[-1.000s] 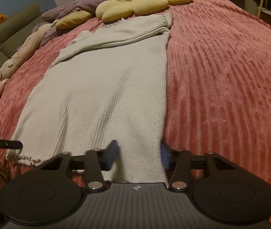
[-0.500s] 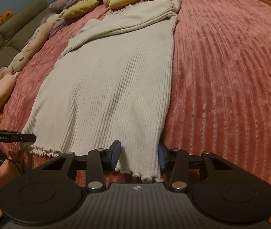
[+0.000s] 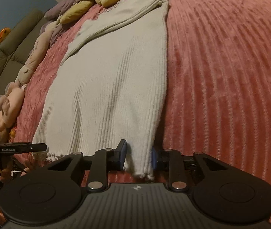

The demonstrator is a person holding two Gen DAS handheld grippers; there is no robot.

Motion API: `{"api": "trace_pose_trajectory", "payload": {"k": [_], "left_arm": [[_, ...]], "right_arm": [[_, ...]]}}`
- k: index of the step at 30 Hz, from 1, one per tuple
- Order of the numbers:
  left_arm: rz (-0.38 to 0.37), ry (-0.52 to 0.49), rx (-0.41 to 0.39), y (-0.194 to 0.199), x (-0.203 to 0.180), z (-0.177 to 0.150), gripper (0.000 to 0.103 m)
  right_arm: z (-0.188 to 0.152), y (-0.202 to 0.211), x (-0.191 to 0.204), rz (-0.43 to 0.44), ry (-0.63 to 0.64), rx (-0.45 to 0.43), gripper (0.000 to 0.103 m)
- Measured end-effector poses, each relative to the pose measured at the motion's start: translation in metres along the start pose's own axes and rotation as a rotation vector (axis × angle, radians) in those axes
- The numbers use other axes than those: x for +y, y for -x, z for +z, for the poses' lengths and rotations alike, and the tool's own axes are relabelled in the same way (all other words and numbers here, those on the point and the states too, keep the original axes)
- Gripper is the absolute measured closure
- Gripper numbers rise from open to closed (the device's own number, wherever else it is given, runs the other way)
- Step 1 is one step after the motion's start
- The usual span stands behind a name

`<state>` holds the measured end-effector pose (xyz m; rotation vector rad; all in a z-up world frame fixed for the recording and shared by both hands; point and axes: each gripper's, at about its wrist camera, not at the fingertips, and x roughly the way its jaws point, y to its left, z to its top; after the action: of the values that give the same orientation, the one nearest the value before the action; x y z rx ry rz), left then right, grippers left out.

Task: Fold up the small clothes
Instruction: 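Lift the hem with both tools and fold it up over the collar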

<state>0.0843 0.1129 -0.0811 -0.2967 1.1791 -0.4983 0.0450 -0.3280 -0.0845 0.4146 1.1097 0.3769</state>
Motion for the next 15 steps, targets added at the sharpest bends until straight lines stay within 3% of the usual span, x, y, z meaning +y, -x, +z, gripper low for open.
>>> {"api": "trace_pose_trajectory", "payload": {"k": [2, 5, 9, 15], "left_arm": [[-0.019, 0.003, -0.012, 0.004, -0.003, 0.005, 0.093], [-0.066, -0.013, -0.082, 0.022, -0.012, 0.019, 0.093], [-0.100, -0.010, -0.236, 0.049, -0.016, 0.054, 0.093], [0.005, 0.063, -0.420, 0.047, -0.002, 0.118, 0.093]], "right_arm": [[0.002, 0.001, 0.005, -0.014, 0.033, 0.002, 0.091], [0.010, 0.007, 0.006, 0.050, 0.000, -0.010, 0.092], [0.034, 0.013, 0.015, 0.100, -0.006, -0.087, 0.094], [0.102, 0.005, 0.019, 0.073, -0.049, -0.276, 0.095]]}}
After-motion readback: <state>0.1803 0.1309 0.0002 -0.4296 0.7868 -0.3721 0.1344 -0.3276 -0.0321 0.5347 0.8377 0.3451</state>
